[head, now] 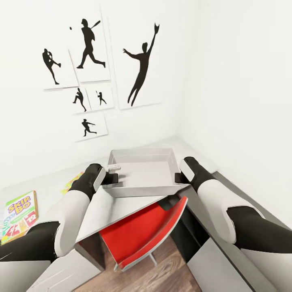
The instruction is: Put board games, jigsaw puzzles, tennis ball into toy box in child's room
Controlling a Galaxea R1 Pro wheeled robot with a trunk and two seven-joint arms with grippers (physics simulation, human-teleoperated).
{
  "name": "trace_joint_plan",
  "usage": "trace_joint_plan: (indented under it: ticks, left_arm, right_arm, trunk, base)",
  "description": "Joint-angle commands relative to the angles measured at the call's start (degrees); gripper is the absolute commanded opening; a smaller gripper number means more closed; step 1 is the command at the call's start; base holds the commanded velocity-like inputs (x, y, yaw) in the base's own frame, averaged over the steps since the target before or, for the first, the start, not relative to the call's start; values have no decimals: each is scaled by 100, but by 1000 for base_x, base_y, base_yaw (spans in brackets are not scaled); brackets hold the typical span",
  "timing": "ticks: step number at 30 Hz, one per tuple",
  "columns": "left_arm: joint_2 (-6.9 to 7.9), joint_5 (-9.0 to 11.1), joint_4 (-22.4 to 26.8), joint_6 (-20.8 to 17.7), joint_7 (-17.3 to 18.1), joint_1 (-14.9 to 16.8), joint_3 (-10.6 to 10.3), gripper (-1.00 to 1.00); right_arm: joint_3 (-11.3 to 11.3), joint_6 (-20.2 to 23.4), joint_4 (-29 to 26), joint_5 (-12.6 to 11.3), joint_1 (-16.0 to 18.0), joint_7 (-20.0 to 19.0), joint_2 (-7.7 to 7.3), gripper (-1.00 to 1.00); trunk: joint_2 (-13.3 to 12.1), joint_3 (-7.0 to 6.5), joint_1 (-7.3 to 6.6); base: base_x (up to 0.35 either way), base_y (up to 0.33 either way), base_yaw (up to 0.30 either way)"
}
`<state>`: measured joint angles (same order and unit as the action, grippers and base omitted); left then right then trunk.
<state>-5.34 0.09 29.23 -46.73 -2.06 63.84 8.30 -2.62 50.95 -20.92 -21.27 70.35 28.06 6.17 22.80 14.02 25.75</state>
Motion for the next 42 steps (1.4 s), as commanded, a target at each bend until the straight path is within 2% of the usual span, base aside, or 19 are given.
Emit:
trace_joint_plan:
  ticks: [1, 10, 30, 31, 32, 42]
  left_arm:
    - [-10, 79, 4, -21, -14, 6, 41, -100]
    - [-10, 79, 4, -21, -14, 6, 41, -100]
    - [-19, 79, 6, -12, -14, 6, 32, -100]
    - [-19, 79, 5, -14, -14, 6, 32, -100]
    - [-17, 79, 5, -14, -14, 6, 32, 100]
    - [-19, 79, 4, -20, -14, 6, 39, 100]
  right_arm:
    - [-26, -23, -9, -202, 5, 41, -1, -100]
    - [-301, -24, -9, -208, 5, 43, -1, -100]
    - [-322, -23, -9, -211, 5, 20, -10, -100]
    - [-323, -23, -9, -211, 5, 19, -10, 100]
    - [-325, -23, -9, -211, 5, 17, -10, 100]
    - [-327, -23, -9, -211, 5, 16, -10, 100]
  trunk:
    - [12, 11, 3]
    - [12, 11, 3]
    - [12, 11, 3]
    - [12, 11, 3]
    - [12, 11, 3]
    - [12, 11, 3]
  base:
    - [-1, -1, 242]
    - [-31, 23, 77]
    - [-3, 3, 1]
    - [0, 0, 0]
    - [0, 0, 0]
    - [0, 0, 0]
